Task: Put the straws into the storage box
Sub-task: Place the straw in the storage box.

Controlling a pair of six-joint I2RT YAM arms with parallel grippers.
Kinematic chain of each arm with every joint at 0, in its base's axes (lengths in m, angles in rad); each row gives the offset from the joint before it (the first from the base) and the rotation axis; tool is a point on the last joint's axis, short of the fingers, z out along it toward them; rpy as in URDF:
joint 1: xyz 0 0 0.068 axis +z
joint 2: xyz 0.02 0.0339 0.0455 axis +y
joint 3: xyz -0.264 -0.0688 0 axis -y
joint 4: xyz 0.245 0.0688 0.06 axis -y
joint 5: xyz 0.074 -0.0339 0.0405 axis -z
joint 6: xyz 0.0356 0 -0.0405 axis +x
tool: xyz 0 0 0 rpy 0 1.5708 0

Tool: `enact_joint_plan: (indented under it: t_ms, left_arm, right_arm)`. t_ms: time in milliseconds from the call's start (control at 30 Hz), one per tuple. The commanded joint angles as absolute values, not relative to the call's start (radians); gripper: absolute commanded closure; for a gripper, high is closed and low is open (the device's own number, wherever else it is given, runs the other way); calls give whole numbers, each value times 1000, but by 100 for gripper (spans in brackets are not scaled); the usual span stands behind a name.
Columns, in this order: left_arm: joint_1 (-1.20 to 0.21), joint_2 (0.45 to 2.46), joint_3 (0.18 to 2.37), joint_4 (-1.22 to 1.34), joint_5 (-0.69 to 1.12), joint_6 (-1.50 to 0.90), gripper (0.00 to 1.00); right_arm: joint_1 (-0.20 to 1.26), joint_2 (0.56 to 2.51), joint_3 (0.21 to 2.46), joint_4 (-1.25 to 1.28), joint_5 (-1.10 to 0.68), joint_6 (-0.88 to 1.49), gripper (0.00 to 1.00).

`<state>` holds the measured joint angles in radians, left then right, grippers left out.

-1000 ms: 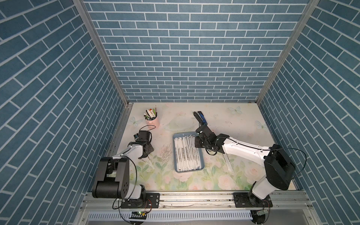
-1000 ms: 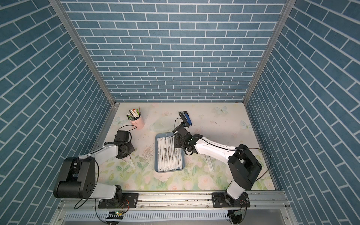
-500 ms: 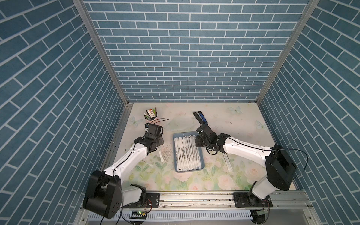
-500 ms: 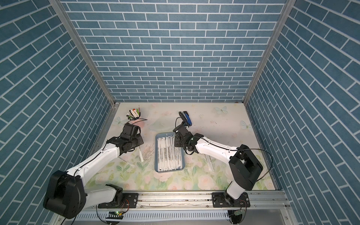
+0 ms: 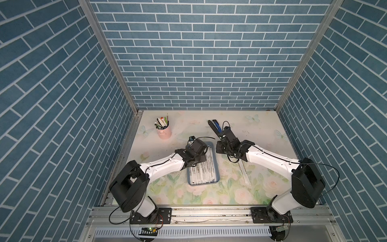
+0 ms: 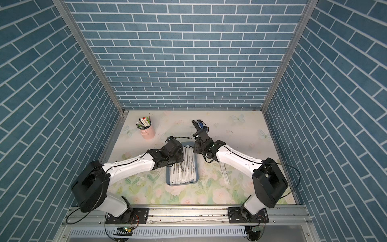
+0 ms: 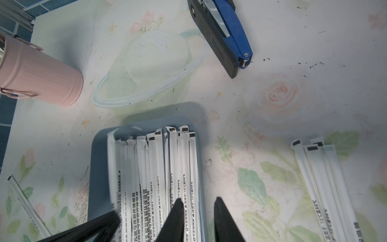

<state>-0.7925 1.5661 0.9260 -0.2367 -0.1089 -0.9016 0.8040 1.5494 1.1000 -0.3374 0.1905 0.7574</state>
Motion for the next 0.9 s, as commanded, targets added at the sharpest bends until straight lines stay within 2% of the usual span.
enact_joint_plan:
  t_ms: [0,500,767,867]
  left_arm:
    - [-801,1592,918,-158,-103,-946,99]
    - [-843,1741,932,-162,-90,-971,96]
    - [-843,1718,958,-201,-115,-968,79]
    - [-842,1702,965,-225,-129,-962,76]
  right_arm:
    - [805,1512,1083,-361,210,744,73]
    - [806,1506,1053,-348,203,752,73]
    - [805,1504,1045,-349,206,748,73]
    - [805,1504,1043,-360,212,739,73]
